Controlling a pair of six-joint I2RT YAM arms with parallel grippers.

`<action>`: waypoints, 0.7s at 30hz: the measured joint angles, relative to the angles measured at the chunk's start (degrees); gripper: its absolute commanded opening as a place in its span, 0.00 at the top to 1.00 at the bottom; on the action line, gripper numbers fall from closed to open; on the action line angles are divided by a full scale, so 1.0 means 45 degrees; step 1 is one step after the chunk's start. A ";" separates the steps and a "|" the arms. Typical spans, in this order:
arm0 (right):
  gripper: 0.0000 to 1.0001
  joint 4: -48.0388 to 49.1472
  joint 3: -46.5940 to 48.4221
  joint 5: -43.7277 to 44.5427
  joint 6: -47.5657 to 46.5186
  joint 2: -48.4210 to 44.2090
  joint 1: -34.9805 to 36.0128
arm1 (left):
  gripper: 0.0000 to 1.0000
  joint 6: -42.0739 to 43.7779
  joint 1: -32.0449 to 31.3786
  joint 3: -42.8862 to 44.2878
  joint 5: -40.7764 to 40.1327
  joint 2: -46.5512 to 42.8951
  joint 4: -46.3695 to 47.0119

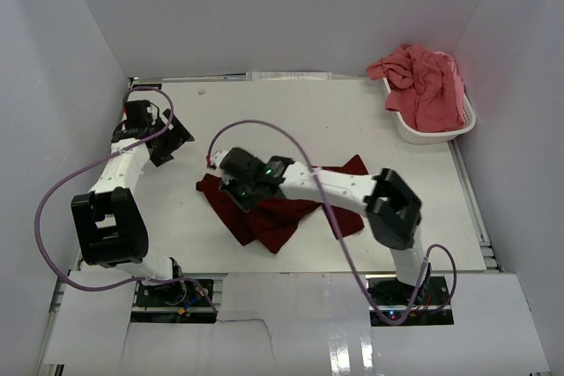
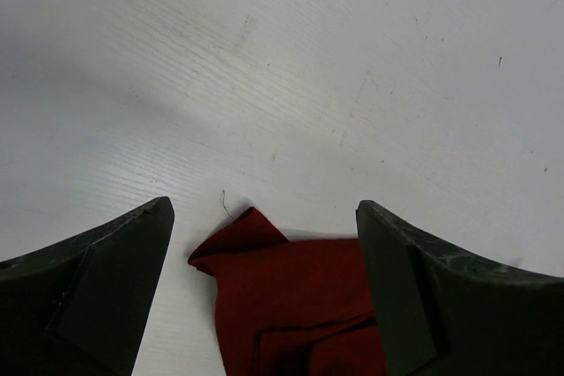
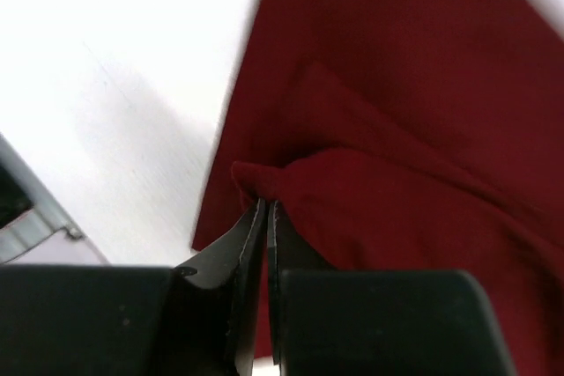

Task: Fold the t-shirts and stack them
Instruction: Flatten out the tshirt

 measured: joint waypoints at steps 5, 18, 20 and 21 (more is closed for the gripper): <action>0.92 0.0087 -0.0937 -0.0078 0.0296 -0.4906 -0.3638 | 0.04 0.0423 -0.0753 -0.0092 0.0107 -0.0442 0.0019; 0.92 -0.0369 -0.4240 0.0491 0.0573 -0.8485 -0.8150 | 0.05 0.1049 -0.4201 -0.1807 0.2701 -0.1763 0.0525; 0.92 -0.0593 -0.4619 0.0491 0.0602 -0.8417 -0.8155 | 0.08 0.0826 -0.4401 -0.2390 0.2832 -0.1802 0.0559; 0.92 -0.0699 -0.4726 0.0491 0.0607 -0.8417 -0.8155 | 0.11 0.0690 -0.4566 -0.2628 0.2861 -0.1807 0.0539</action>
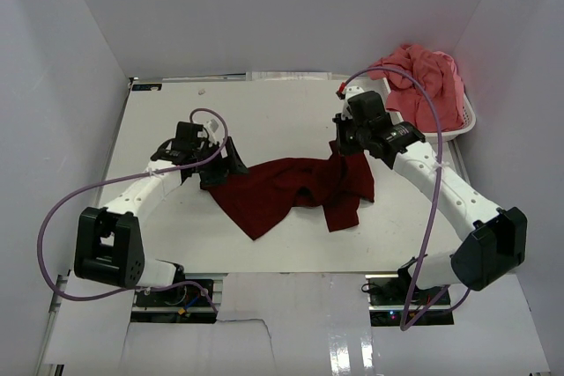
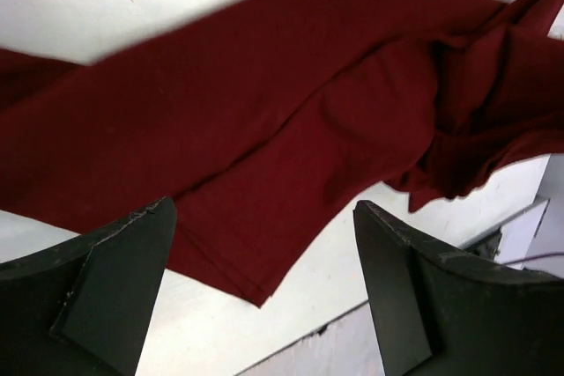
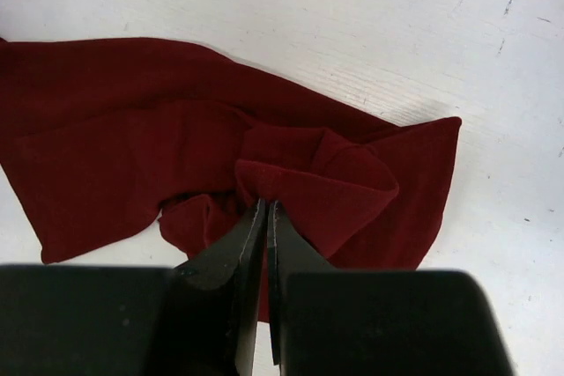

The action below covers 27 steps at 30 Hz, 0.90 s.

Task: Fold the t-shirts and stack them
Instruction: Flatten out the tshirt

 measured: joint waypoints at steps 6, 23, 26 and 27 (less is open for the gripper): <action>0.92 0.0107 -0.0461 -0.0015 0.0010 -0.0126 0.0000 | 0.25 -0.0680 -0.1088 -0.0826 -0.0029 0.0039 0.0243; 0.92 0.0267 -0.0850 -0.0340 0.0000 -0.0656 0.0000 | 0.28 -0.0879 -0.1987 -0.0947 -0.2652 0.2118 0.0471; 0.92 0.0340 -0.0957 -0.0350 -0.0005 -0.0670 0.0000 | 0.35 -0.0879 -0.2074 -0.0821 -0.2812 0.2297 0.0481; 0.92 0.0330 -0.0986 -0.0345 -0.0005 -0.0675 0.0000 | 0.36 -0.0855 -0.2132 -0.0801 -0.2875 0.2336 0.0486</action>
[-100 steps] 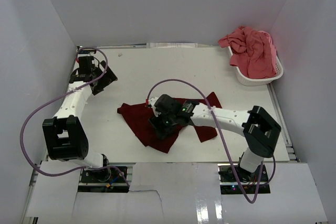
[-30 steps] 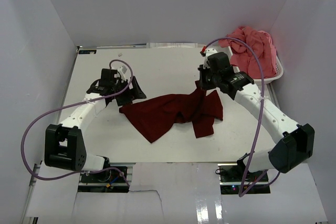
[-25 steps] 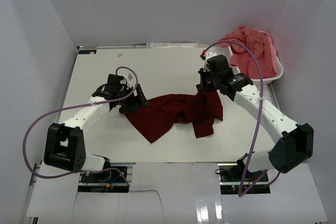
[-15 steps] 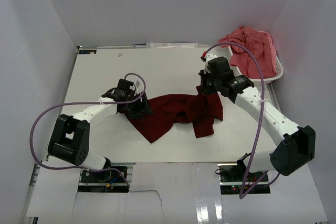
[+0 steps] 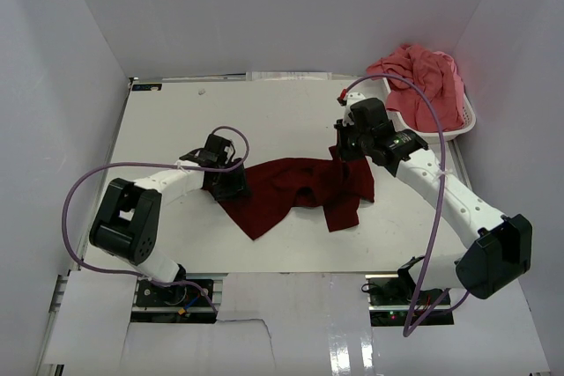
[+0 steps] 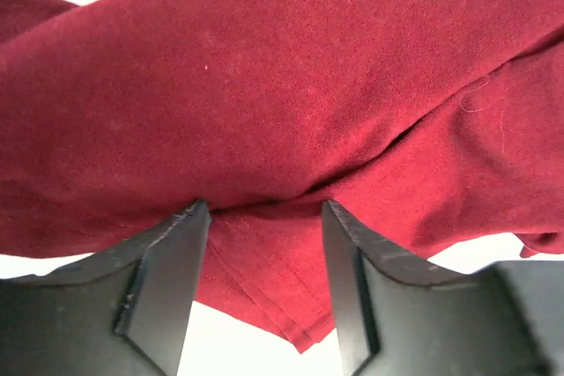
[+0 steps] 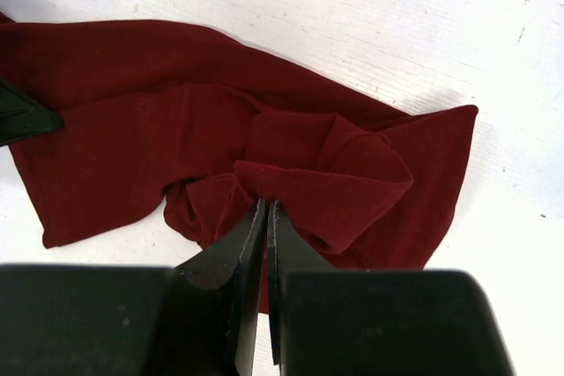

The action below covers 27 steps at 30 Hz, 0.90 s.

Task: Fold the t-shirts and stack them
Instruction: Flatten out the tshirt

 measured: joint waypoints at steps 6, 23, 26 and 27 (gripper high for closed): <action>0.92 0.0005 -0.0049 0.0000 0.0000 0.0000 0.0000 | 0.88 0.0068 -0.0374 0.0107 -0.0170 0.0427 0.0175; 0.92 -0.0024 0.0903 -0.0248 -0.0282 0.0753 -0.1098 | 1.00 0.0767 -0.0588 0.5799 -0.1569 0.0461 -0.4119; 0.92 -0.0058 0.2011 -0.0617 -0.0398 0.1647 -0.1540 | 1.00 0.1035 -0.0355 0.7582 -0.1860 0.0447 -0.4852; 0.92 -0.0136 0.2482 -0.0758 -0.0442 0.1972 -0.1661 | 1.00 0.1127 -0.0180 0.8072 -0.1855 0.0432 -0.4998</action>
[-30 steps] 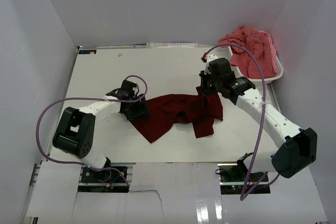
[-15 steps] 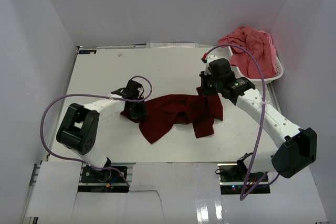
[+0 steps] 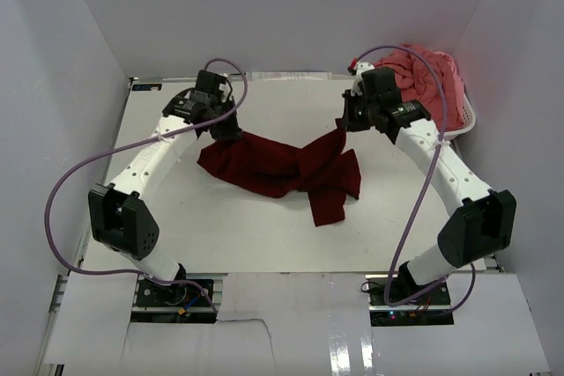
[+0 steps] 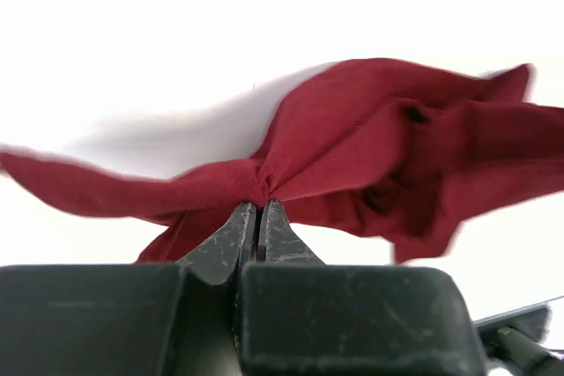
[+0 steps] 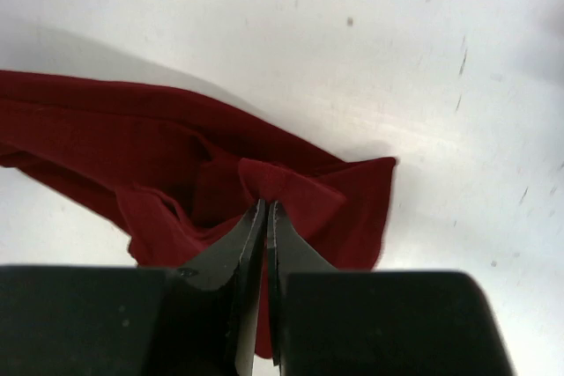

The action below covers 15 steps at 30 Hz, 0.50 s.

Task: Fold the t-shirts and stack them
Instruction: Flatten out the tshirt

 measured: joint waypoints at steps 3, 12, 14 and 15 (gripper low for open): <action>0.92 -0.0457 0.1943 -0.0408 -0.0180 0.1010 -0.0476 | 1.00 0.0301 0.1404 0.1195 0.0797 0.0005 -0.0559; 0.92 -0.1064 0.5974 -0.2059 -0.0194 0.0952 -0.2909 | 1.00 0.0223 0.7402 0.2783 0.1797 -0.0097 -0.0860; 0.92 -0.0797 0.5153 -0.2603 -0.0170 0.0117 -0.2924 | 0.98 0.0010 0.7218 0.2419 0.2093 -0.0457 -0.0583; 0.92 -0.0675 0.4405 -0.2875 -0.0141 -0.0442 -0.2905 | 0.96 -0.0049 0.7082 0.2030 0.2268 -0.0748 -0.0359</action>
